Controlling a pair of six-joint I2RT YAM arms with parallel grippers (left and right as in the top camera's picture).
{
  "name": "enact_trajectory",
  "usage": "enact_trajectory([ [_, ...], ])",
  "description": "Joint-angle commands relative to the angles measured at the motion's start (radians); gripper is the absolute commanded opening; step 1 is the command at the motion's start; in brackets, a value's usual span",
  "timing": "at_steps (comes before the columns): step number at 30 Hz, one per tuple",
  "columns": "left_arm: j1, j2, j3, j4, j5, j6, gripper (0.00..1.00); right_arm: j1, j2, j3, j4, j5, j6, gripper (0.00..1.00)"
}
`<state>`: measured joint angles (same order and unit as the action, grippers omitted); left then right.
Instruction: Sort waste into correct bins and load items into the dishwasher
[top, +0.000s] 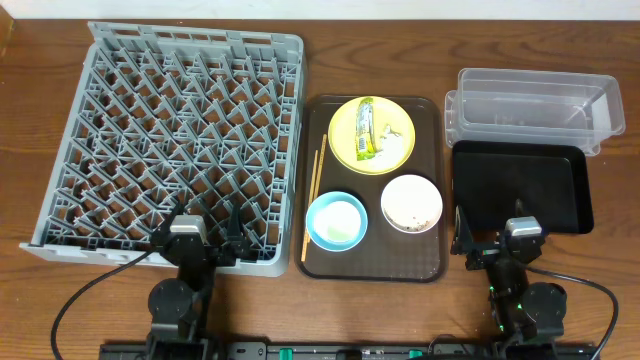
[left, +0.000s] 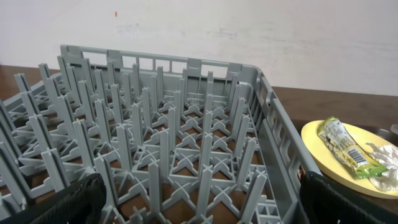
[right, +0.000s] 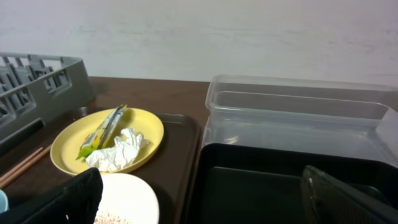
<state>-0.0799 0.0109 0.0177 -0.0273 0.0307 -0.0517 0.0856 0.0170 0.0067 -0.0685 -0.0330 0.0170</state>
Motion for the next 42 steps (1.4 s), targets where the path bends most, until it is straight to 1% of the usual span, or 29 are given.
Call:
enact_trajectory([
  [1, 0.0, 0.0, -0.014, -0.043, -0.016, -0.002, 0.99, 0.009, -0.003, -0.001, -0.005, -0.001, -0.006, 0.99],
  [2, 0.0, 0.0, -0.014, -0.043, -0.015, -0.008, 0.99, 0.009, -0.003, -0.001, -0.004, -0.001, -0.006, 0.99],
  [3, 0.0, 0.0, -0.014, -0.038, -0.015, -0.045, 0.99, 0.009, -0.003, -0.001, -0.003, -0.001, 0.002, 0.99],
  [5, 0.0, 0.001, -0.011, -0.034, -0.015, -0.15, 0.99, 0.009, -0.003, -0.001, -0.003, -0.001, 0.062, 0.99],
  [7, 0.0, 0.003, -0.001, -0.058, -0.011, -0.193, 0.99, 0.009, -0.003, 0.001, -0.003, -0.001, 0.113, 0.99],
  [10, 0.0, 0.02, 0.033, -0.109, 0.014, -0.198, 0.99, 0.009, -0.003, 0.015, -0.011, -0.002, 0.157, 0.99],
  [13, 0.0, 0.058, 0.09, -0.159, 0.018, -0.197, 0.99, 0.009, 0.016, 0.058, -0.039, -0.002, 0.162, 0.99],
  [17, 0.0, 0.164, 0.213, -0.241, 0.018, -0.197, 0.99, 0.009, 0.111, 0.163, -0.109, -0.002, 0.162, 0.99],
  [22, 0.0, 0.336, 0.413, -0.392, 0.018, -0.185, 1.0, 0.009, 0.334, 0.35, -0.182, -0.007, 0.154, 0.99],
  [26, 0.0, 0.483, 0.558, -0.525, 0.018, -0.185, 0.99, 0.009, 0.553, 0.509, -0.242, -0.097, 0.095, 0.99],
  [28, 0.0, 0.552, 0.629, -0.607, 0.018, -0.185, 0.99, 0.009, 0.663, 0.593, -0.289, -0.124, 0.067, 0.99],
  [31, 0.0, 0.651, 0.722, -0.709, 0.017, -0.159, 0.99, 0.009, 0.846, 0.764, -0.417, -0.137, 0.018, 0.99],
  [34, 0.0, 0.715, 0.776, -0.761, 0.018, -0.159, 0.99, 0.009, 1.002, 0.934, -0.583, -0.137, -0.005, 0.99],
  [37, 0.0, 0.743, 0.792, -0.78, 0.018, -0.159, 1.0, 0.009, 1.126, 1.068, -0.74, -0.137, -0.004, 0.99],
  [40, 0.0, 0.747, 0.792, -0.78, 0.018, -0.159, 0.99, 0.009, 1.208, 1.114, -0.766, -0.15, 0.005, 0.99],
  [42, 0.0, 0.745, 0.792, -0.777, 0.018, -0.159, 0.99, 0.009, 1.238, 1.11, -0.765, -0.209, 0.011, 0.99],
])
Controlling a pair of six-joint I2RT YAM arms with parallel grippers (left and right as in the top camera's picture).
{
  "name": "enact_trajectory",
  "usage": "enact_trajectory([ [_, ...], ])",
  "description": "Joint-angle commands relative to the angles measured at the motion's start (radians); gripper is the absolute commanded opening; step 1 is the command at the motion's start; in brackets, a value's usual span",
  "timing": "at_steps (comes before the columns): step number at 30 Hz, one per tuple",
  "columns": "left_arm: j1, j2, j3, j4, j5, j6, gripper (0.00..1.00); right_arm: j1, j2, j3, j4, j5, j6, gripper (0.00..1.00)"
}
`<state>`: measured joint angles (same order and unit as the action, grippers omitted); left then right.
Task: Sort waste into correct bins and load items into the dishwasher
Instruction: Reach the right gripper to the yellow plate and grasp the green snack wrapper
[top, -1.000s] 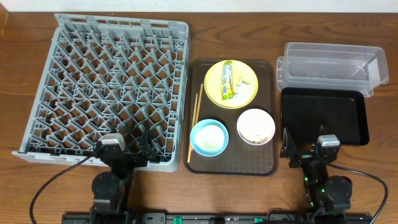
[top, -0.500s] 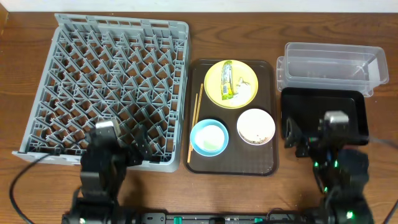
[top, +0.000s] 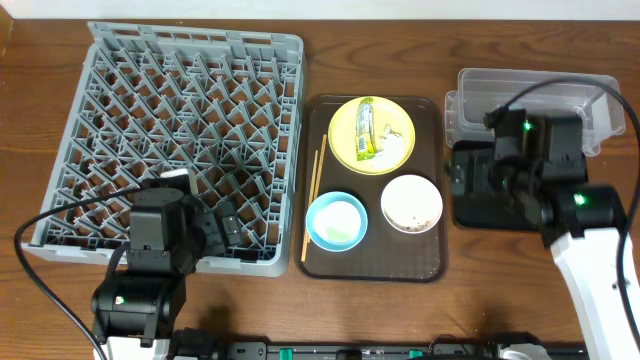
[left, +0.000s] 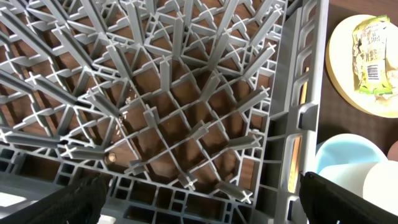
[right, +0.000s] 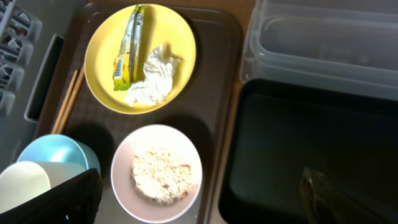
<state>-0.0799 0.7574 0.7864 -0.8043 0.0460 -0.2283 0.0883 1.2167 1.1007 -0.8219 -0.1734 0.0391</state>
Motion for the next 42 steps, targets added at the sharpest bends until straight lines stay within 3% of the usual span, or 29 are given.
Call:
enact_trajectory([
  [1, 0.0, -0.001, 0.023, 0.001, 0.002, 0.017, 0.99, 0.006, 0.051, 0.016, -0.006, -0.109, -0.011, 0.99],
  [5, 0.0, -0.001, 0.023, 0.001, 0.003, 0.017, 0.99, 0.02, 0.083, 0.018, 0.142, -0.252, -0.033, 0.95],
  [8, 0.0, -0.001, 0.023, 0.001, 0.002, 0.017, 0.99, 0.074, 0.087, 0.027, 0.186, -0.105, 0.026, 0.9],
  [13, 0.0, -0.001, 0.023, 0.002, 0.002, 0.017, 0.99, 0.183, 0.119, 0.056, 0.243, 0.032, 0.046, 0.92],
  [25, 0.0, -0.001, 0.023, 0.005, 0.002, 0.017, 0.99, 0.323, 0.497, 0.349, 0.253, 0.124, 0.117, 0.93],
  [35, 0.0, -0.001, 0.023, 0.004, 0.002, 0.017, 0.99, 0.377, 0.771, 0.378, 0.306, 0.162, 0.223, 0.86],
  [39, 0.0, -0.001, 0.023, 0.004, 0.002, 0.017, 0.99, 0.399, 0.848, 0.378, 0.311, 0.163, 0.237, 0.76],
  [42, 0.0, -0.001, 0.023, 0.003, 0.002, 0.017, 0.99, 0.409, 0.898, 0.378, 0.314, 0.174, 0.25, 0.57],
])
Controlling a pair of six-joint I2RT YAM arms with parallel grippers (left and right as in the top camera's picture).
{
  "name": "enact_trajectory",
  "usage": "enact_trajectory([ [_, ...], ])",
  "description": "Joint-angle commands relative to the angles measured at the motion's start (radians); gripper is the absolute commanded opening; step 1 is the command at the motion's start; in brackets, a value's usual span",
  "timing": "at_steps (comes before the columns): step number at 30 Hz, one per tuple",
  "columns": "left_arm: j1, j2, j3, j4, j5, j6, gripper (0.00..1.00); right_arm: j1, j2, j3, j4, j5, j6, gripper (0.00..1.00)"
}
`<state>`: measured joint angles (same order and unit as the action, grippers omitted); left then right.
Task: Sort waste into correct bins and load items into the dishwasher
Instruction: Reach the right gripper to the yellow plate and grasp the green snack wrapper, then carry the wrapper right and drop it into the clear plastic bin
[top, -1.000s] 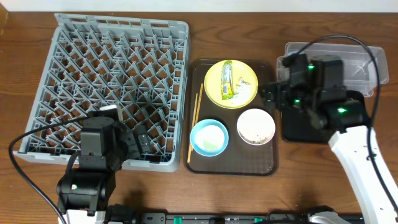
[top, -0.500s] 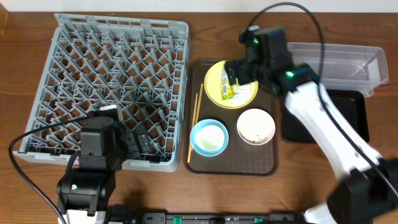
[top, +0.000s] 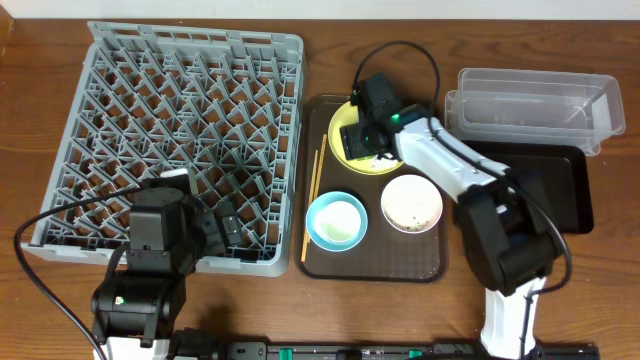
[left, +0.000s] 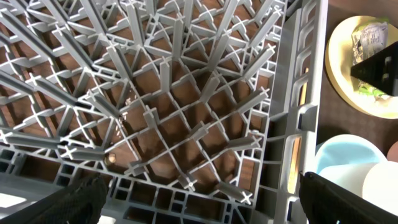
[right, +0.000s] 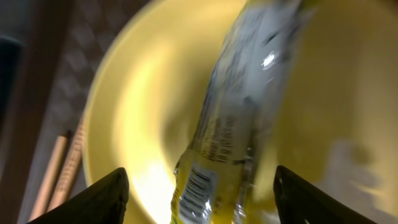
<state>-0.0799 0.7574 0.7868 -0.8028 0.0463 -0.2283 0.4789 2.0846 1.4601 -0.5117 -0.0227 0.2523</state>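
A green-and-yellow wrapper (right: 230, 143) lies on the yellow plate (top: 348, 148) at the back of the brown tray (top: 430, 262). My right gripper (right: 205, 202) is open and low over the plate, one finger on each side of the wrapper; overhead, the right gripper (top: 365, 135) hides it. A blue bowl (top: 336, 221), a white bowl of food scraps (top: 411, 203) and chopsticks (top: 316, 172) are also on the tray. My left gripper (left: 205, 205) hangs open and empty over the front right corner of the grey dish rack (top: 170, 140).
Stacked clear plastic bins (top: 535, 100) stand at the back right, with a black tray bin (top: 565, 190) in front of them. The right arm reaches across from the right side over the tray's back. The rack's wall (left: 298, 118) stands beside the tray.
My right gripper was high over the black bin and the tray's right side. Now it is low over the yellow plate, open around the wrapper. The left arm has not moved.
Both grippers sat low and open at the table's front edge, left before the rack, right before the black bin. Then the left was above the rack's front corner and the right above the black bin. Now the right is down at the wrapper.
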Motion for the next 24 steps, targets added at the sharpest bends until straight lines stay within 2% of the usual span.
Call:
enact_trajectory([
  [1, 0.0, -0.001, 0.023, 0.0, 0.002, 0.017, 1.0, 0.019, 0.034, 0.019, 0.003, 0.023, 0.04, 0.5],
  [7, 0.0, -0.001, 0.023, -0.001, 0.002, 0.017, 1.0, 0.01, 0.001, 0.033, -0.003, 0.026, 0.05, 0.01],
  [16, 0.0, -0.001, 0.023, -0.001, 0.002, 0.017, 0.99, -0.093, -0.238, 0.063, -0.027, 0.141, 0.062, 0.01],
  [20, 0.0, -0.001, 0.023, -0.001, 0.002, 0.017, 0.99, -0.185, -0.325, 0.063, -0.087, 0.269, 0.193, 0.01],
  [24, 0.0, -0.001, 0.023, -0.001, 0.002, 0.017, 0.99, -0.309, -0.348, 0.063, -0.18, 0.304, 0.415, 0.01],
])
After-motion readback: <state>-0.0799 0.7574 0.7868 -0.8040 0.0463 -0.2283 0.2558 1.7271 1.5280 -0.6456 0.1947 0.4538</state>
